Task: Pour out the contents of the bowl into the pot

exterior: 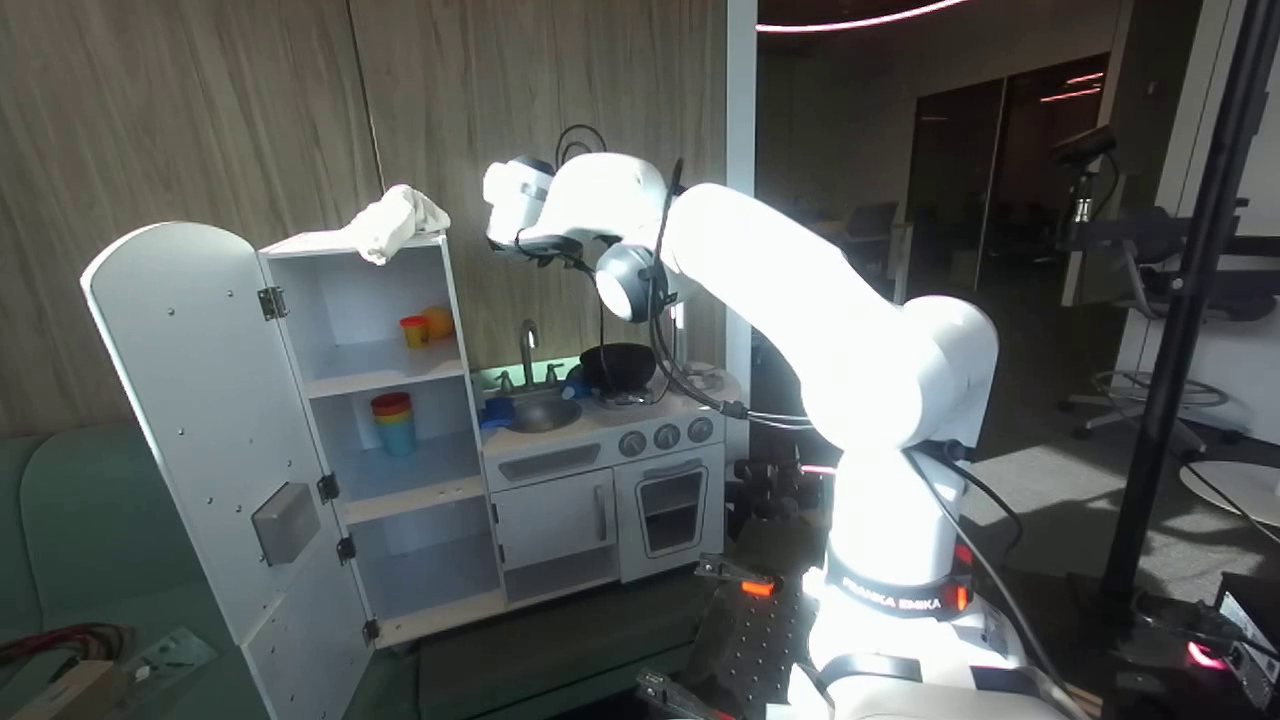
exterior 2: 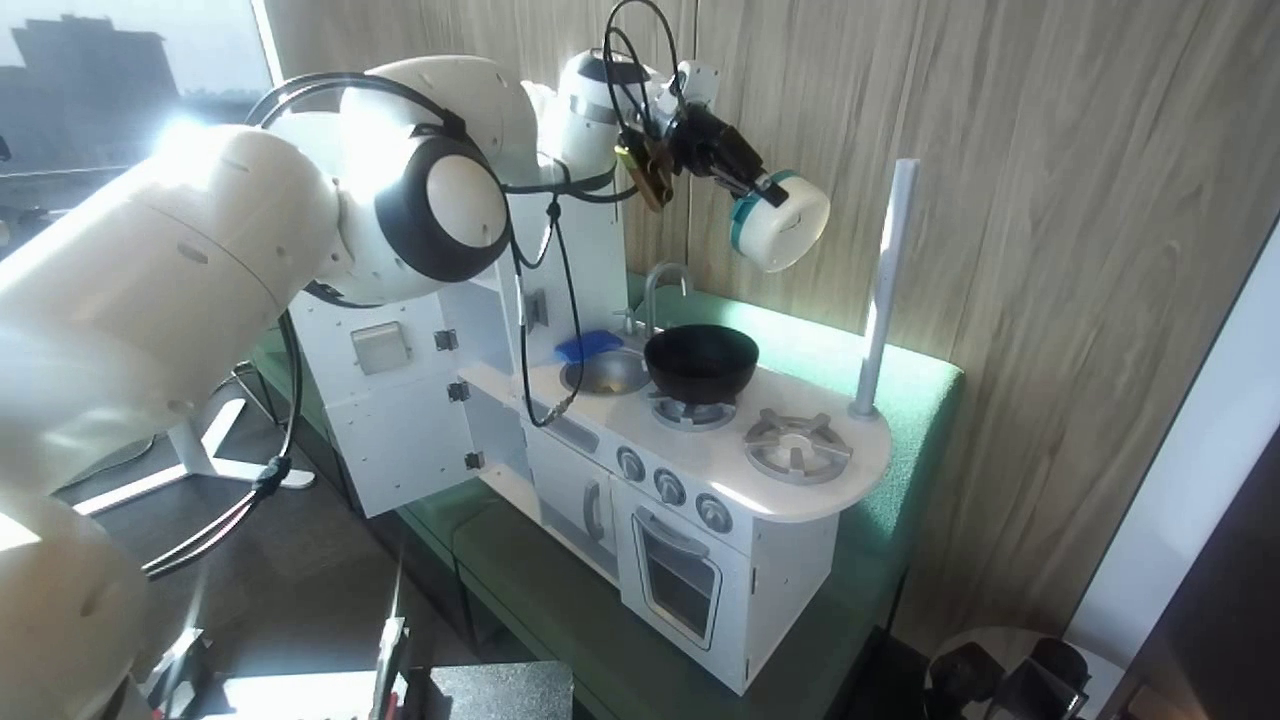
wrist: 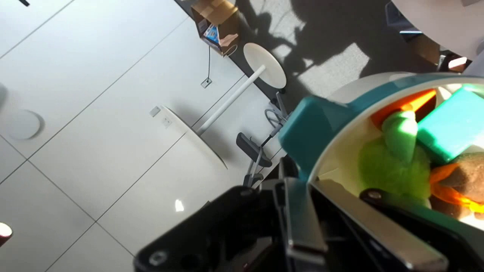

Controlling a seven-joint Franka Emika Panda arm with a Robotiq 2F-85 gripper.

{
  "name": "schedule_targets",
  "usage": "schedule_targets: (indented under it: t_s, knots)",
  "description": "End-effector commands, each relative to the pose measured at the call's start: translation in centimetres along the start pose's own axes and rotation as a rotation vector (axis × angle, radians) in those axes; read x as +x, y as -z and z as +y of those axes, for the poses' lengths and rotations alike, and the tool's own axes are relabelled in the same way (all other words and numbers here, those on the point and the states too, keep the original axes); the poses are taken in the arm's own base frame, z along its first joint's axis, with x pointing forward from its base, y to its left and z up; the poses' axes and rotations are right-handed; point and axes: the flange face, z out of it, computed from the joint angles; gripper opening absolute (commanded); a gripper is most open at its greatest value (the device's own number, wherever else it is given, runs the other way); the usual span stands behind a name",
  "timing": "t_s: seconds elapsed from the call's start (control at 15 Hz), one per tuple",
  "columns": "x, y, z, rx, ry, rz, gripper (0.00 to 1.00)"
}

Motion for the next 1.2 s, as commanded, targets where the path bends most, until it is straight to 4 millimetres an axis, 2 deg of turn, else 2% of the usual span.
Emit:
schedule_targets:
  t_s: [0.0, 0.2, 0.47, 0.73, 1.13]
  knots:
    - [3.6, -0.4, 5.5, 0.132, -0.018, -0.148, 0.01]
    - [5.8, -1.3, 8.7, 0.247, -0.041, -0.266, 0.01]
    - [7.4, -3.3, 10.8, 0.397, -0.041, -0.433, 0.01]
    - [8.1, -6.8, 10.1, 0.516, -0.032, -0.627, 0.01]
    - [7.4, -12.9, 6.2, 0.63, -0.041, -0.953, 0.01]
